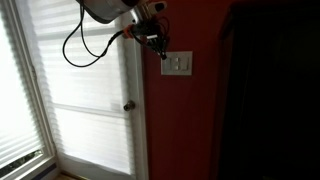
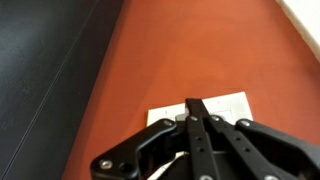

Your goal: Press the middle switches.

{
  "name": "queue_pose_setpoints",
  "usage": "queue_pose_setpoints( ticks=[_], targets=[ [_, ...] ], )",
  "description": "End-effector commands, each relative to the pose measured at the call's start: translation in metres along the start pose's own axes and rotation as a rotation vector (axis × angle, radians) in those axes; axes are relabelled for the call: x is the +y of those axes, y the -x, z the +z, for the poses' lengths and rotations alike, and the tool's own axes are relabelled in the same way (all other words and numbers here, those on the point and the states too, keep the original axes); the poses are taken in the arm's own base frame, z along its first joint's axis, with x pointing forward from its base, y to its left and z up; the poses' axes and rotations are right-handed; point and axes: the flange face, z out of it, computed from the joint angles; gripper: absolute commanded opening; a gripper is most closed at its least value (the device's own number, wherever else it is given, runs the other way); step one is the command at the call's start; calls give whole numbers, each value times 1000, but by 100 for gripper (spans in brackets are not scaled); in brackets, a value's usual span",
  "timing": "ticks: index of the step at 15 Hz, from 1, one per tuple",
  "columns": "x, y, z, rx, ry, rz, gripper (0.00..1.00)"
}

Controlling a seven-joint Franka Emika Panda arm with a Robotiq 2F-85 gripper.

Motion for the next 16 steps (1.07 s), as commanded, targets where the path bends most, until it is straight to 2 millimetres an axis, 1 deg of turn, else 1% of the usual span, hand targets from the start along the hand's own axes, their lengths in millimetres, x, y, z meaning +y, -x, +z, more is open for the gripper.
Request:
queue_pose_setpoints(
  ticks=[1,2,3,6,11,12,16],
  targets=[
    [-5,-25,12,87,33,37,0],
    [-5,-28,18,79,34,51,0],
    [-5,-15,9,53,14,26,1],
    [-6,-21,18,56,20,37,1],
    [-6,-23,18,57,20,39,0],
    [-7,-27,20,75,27,40,0],
    [-9,-30,28,104,45,17,0]
  ],
)
